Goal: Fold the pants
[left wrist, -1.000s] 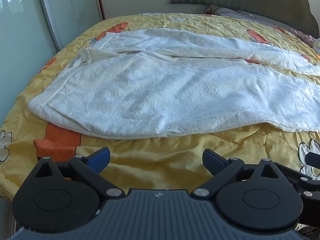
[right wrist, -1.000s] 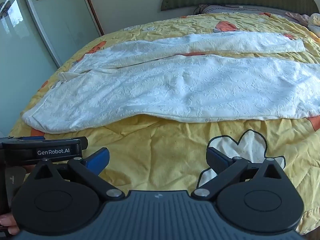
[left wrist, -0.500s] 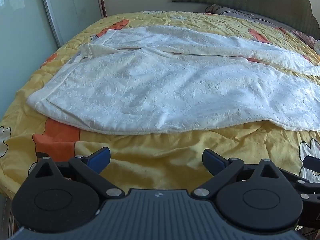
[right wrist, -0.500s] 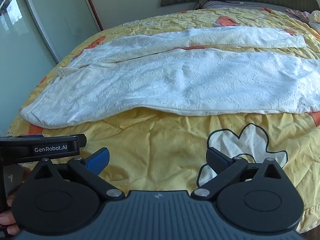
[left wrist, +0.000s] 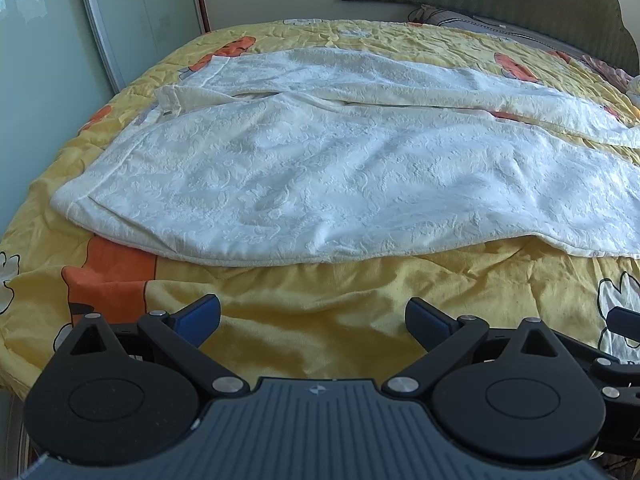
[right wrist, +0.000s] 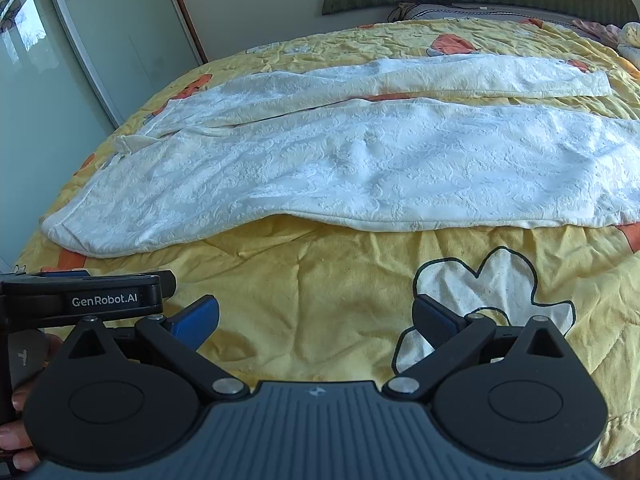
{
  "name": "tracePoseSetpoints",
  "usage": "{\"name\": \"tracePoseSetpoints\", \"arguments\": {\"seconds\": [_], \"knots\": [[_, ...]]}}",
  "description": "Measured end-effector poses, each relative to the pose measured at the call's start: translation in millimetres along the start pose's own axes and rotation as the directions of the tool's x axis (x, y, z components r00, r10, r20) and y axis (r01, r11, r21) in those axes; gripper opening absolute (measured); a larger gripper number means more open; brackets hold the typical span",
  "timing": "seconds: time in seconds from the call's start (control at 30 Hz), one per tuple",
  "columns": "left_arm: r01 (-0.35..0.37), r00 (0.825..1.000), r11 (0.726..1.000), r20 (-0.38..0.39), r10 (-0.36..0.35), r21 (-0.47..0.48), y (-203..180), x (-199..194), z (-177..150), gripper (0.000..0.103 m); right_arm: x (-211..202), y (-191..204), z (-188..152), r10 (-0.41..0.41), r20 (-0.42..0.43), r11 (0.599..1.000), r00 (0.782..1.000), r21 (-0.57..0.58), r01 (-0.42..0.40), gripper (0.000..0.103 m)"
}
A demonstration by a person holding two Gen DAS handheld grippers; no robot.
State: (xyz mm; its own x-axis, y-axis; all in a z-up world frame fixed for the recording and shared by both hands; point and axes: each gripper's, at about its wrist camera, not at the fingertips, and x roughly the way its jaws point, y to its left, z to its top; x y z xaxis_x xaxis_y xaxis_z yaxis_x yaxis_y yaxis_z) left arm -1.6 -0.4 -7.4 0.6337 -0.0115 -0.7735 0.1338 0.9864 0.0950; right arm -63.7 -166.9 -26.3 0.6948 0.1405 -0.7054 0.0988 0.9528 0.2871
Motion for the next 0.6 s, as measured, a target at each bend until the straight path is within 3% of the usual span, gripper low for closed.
{"name": "tracePoseSetpoints", "arguments": {"seconds": [0.6], "knots": [[0.007, 1.0, 1.0, -0.001, -0.007, 0.008, -1.9, 1.4, -0.9, 0.1, 0.1, 1.1, -0.9, 0.008, 0.002, 1.0, 1.0, -0.002, -0.008, 0.103]]}}
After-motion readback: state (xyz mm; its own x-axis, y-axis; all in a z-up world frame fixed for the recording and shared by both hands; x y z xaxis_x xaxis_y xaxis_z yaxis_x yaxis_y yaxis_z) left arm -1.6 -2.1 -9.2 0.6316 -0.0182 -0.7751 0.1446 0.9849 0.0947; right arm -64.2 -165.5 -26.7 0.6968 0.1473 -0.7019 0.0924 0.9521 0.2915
